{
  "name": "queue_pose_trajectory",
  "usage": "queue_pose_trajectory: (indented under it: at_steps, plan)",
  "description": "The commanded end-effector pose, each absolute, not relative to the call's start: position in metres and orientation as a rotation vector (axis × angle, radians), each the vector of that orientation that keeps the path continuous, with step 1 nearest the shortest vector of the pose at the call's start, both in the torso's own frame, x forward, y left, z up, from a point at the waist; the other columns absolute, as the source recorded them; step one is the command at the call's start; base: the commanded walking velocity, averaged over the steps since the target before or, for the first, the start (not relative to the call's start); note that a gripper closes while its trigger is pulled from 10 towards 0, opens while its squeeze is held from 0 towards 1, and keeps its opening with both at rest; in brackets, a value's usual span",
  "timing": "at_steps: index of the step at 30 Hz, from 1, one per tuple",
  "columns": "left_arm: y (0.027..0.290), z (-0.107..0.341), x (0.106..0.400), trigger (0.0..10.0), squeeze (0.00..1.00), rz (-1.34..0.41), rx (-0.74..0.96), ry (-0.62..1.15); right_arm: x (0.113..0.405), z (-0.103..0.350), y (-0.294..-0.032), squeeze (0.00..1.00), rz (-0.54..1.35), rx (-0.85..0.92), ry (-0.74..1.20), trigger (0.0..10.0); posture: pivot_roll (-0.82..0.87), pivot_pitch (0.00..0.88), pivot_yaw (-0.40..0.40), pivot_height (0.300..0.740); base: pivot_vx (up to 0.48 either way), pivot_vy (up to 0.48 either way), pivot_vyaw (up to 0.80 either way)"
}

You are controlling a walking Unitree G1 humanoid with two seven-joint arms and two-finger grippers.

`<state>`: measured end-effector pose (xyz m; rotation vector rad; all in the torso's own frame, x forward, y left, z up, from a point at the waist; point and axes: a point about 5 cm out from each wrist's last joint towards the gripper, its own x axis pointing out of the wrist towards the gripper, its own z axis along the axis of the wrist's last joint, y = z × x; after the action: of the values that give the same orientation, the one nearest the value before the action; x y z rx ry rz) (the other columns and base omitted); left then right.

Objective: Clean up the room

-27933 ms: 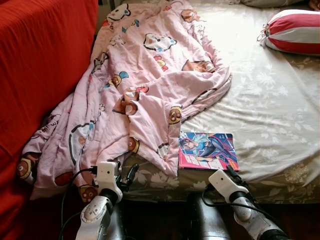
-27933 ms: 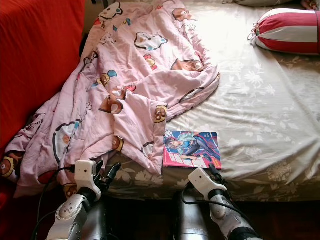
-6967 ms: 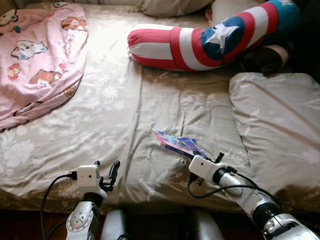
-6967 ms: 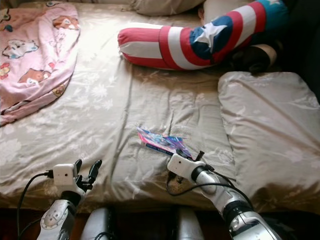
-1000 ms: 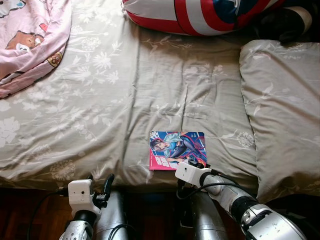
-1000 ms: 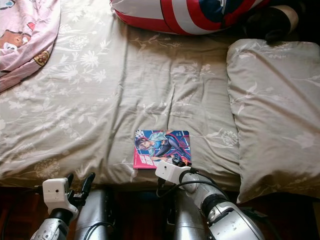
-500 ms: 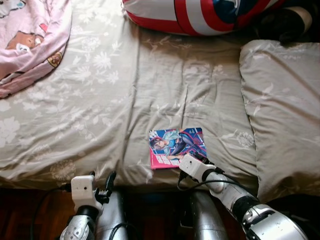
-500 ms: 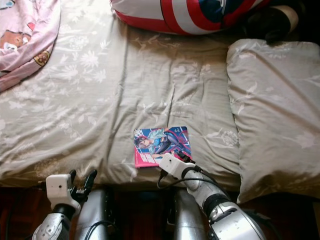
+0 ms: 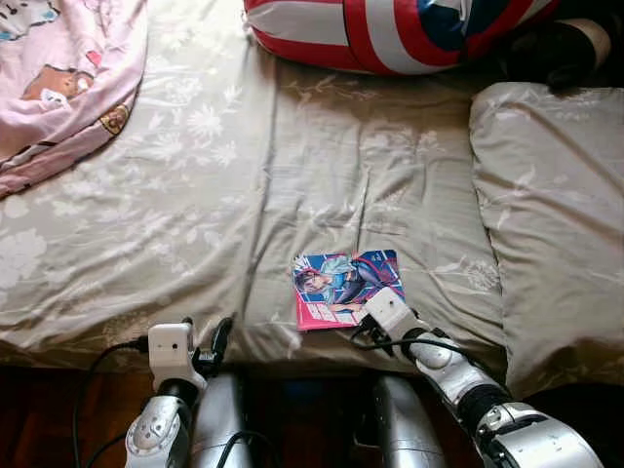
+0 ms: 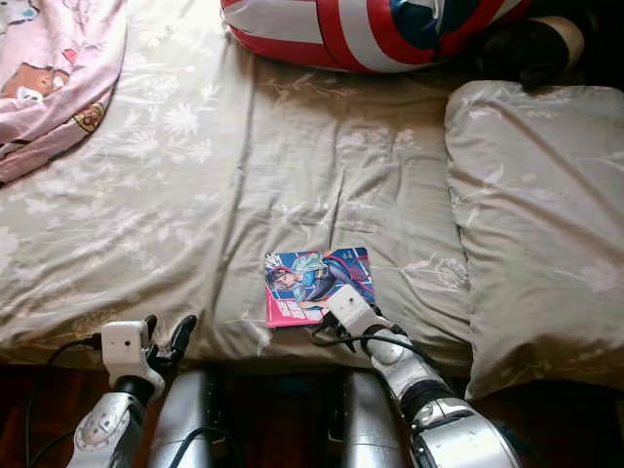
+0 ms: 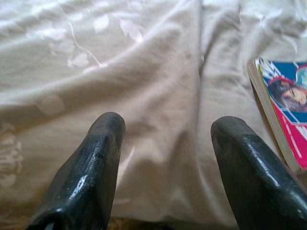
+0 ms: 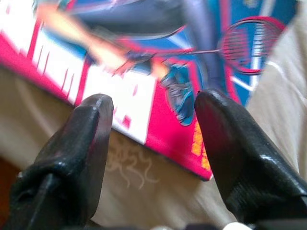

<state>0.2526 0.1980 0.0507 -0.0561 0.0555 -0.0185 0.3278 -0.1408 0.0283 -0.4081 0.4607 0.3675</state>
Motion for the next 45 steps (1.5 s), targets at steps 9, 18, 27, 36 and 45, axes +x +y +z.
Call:
queue_pose_trajectory:
  at_steps: [9,18,27,36,45]
  plan:
    - [0.202,0.034,0.255,10.0,0.00,-0.013,-0.058,0.121,0.312,0.028,-0.191,0.00,0.038,0.114,0.291,10.0,0.05,0.216,-0.042,0.636,0.000,0.000,0.00]
    - [0.196,0.030,0.264,10.0,0.00,-0.028,-0.062,0.141,0.293,0.017,-0.200,0.00,-0.076,0.149,0.246,10.0,0.02,0.165,-0.029,0.636,0.000,0.000,0.00]
    - [0.193,0.020,0.274,10.0,0.00,-0.048,-0.068,0.195,0.285,0.003,-0.193,0.00,-0.094,0.229,0.315,10.0,0.01,0.099,-0.020,0.661,0.000,0.000,0.00]
    - [0.193,-0.001,0.271,10.0,0.00,-0.039,-0.106,0.320,0.267,-0.020,-0.197,0.00,-0.074,0.198,0.477,10.0,0.02,0.051,-0.018,0.686,0.000,0.000,0.00]
    - [0.189,-0.031,0.251,10.0,0.00,-0.029,-0.102,0.510,0.241,-0.043,-0.202,0.00,-0.143,0.212,0.619,10.0,0.00,0.010,-0.021,0.736,0.000,0.000,0.00]
